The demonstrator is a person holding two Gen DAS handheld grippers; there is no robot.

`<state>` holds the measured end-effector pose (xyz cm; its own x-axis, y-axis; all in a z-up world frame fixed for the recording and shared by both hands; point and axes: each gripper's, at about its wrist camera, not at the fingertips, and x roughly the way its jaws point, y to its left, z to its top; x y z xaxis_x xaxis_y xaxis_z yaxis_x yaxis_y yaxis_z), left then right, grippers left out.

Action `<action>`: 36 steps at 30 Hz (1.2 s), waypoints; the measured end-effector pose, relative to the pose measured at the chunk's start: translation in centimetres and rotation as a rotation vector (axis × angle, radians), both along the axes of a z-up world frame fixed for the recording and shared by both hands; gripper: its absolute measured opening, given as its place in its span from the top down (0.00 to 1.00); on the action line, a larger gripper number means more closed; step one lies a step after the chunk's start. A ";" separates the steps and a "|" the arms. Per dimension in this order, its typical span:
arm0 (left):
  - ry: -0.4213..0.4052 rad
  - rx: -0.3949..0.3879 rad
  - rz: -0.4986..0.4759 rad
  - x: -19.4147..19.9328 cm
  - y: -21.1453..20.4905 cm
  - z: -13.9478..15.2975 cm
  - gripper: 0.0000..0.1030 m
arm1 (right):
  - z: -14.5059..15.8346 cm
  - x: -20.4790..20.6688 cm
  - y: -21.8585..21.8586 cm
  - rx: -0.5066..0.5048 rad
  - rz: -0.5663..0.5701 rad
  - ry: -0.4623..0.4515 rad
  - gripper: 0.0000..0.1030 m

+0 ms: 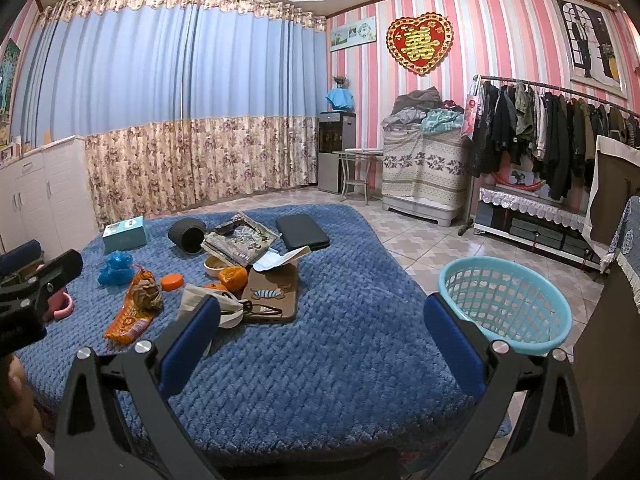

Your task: Collect trash

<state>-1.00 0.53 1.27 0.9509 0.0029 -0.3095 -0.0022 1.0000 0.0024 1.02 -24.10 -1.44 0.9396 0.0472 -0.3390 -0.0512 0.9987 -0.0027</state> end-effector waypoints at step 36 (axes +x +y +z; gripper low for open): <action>0.120 -0.008 0.040 4.9 4.3 -4.8 0.05 | -2.5 2.5 -0.2 0.005 -0.059 0.033 0.04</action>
